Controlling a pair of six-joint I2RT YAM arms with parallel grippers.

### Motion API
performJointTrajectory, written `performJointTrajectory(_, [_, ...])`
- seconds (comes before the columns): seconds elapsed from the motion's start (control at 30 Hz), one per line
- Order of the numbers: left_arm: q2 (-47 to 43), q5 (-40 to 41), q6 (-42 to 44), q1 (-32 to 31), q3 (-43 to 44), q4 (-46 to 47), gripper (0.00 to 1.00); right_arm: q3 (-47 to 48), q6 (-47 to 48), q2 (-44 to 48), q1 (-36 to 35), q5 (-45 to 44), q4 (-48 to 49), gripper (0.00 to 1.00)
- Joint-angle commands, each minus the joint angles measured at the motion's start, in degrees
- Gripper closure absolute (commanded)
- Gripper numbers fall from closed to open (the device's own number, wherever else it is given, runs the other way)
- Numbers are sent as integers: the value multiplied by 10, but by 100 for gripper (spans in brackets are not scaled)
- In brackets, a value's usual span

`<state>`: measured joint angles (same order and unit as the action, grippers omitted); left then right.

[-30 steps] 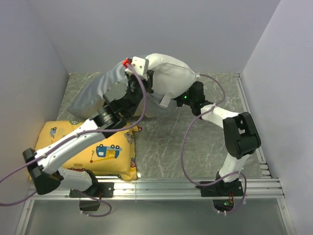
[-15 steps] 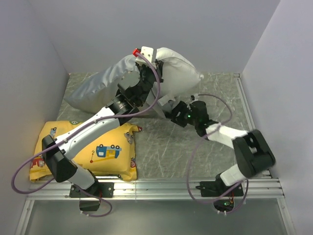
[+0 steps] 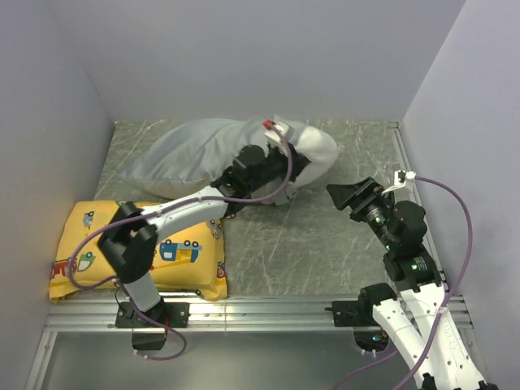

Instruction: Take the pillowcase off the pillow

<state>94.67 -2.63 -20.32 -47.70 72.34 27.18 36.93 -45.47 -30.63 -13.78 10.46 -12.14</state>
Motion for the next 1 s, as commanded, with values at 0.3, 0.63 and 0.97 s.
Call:
performJointTrajectory(0.3, [15, -53, -17, -78, -42, 77, 32, 119, 75, -59, 22, -54, -97, 8])
performJointTrajectory(0.63, [-185, 132, -44, -79, -82, -115, 22, 64, 88, -95, 22, -40, -54, 7])
performJointTrajectory(0.97, [-207, 195, -33, -79, -129, -212, 20, -37, 72, -121, -68, -73, 11, 6])
